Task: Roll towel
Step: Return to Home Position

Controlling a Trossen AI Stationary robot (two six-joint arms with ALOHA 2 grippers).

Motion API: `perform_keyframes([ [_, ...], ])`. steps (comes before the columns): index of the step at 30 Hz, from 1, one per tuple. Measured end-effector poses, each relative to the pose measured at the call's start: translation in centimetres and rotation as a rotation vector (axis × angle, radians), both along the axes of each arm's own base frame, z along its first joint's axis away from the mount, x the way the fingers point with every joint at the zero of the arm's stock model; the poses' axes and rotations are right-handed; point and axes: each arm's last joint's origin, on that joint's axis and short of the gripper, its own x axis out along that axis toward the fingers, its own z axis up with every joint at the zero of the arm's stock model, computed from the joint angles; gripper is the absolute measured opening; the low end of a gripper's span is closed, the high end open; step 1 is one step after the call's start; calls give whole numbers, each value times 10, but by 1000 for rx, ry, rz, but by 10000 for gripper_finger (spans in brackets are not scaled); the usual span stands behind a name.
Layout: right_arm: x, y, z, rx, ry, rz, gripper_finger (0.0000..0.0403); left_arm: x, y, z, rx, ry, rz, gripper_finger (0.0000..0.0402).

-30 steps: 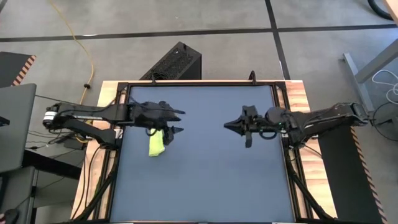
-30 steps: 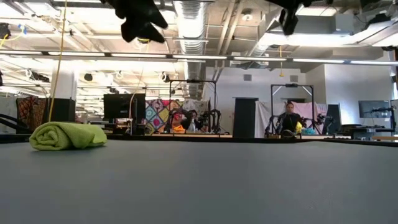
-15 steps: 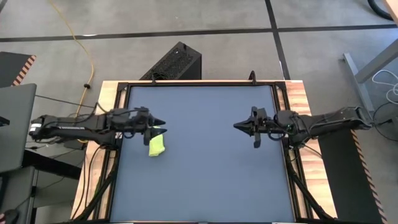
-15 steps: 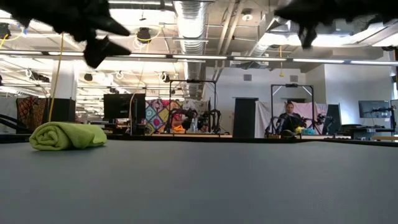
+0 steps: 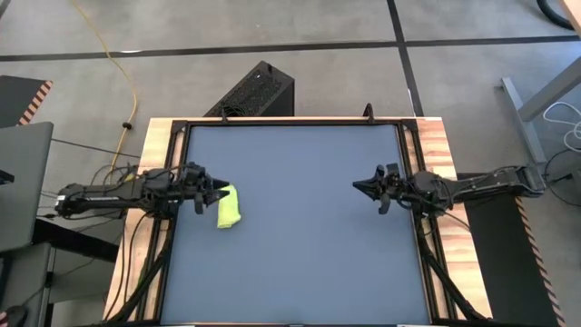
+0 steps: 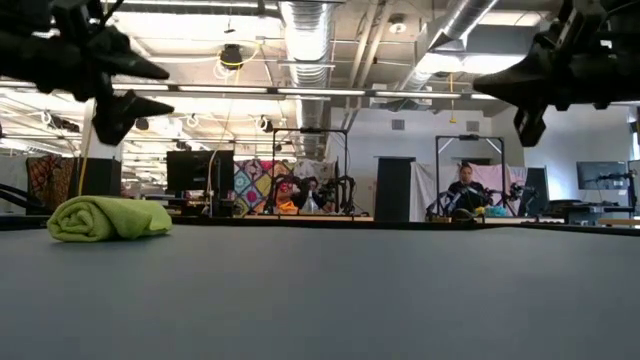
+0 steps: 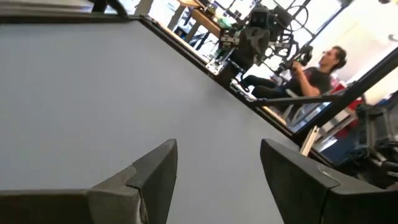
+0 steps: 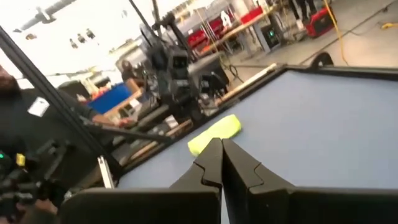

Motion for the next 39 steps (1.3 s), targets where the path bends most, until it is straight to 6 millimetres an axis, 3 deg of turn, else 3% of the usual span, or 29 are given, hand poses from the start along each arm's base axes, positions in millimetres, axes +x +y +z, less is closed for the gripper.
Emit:
perform_keyframes([
  [9, -9, -5, -7, -32, -31, -38, 23, -8, -1, -22, -42, -64, 0, 219],
  [39, -10, -5, -13, -34, 39, -39, 25, -8, -1, -22, 17, -54, -17, 219],
])
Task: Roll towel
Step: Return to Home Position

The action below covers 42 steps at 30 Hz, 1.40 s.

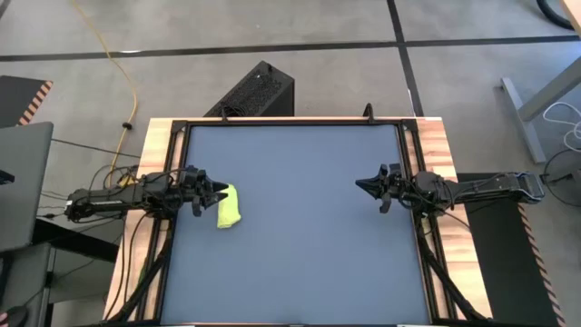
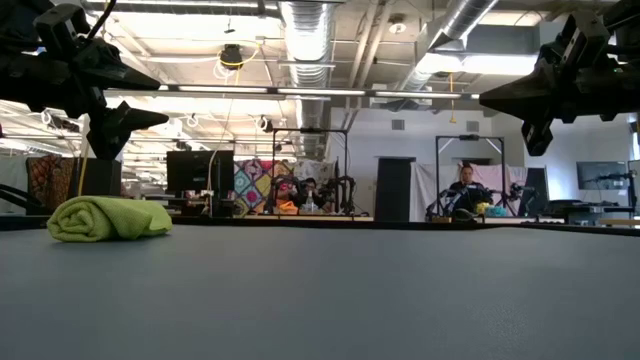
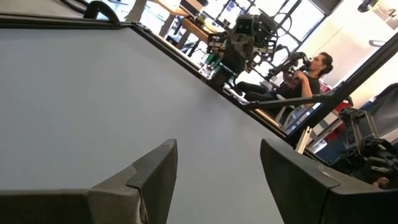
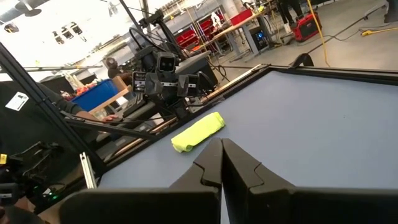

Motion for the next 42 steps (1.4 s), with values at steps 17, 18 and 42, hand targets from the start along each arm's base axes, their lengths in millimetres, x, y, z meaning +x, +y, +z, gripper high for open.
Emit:
perform_keyframes([
  [17, 0, 0, 0, 0, 1, 0, 25, 0, 0, 0, -14, -1, 2, 219],
  [18, 0, 0, 0, 0, 1, 0, 25, 0, 0, 0, -14, -1, 2, 219],
  [42, 0, 0, -11, -61, 130, 3, 25, 0, 0, 0, 389, 55, -13, 219],
])
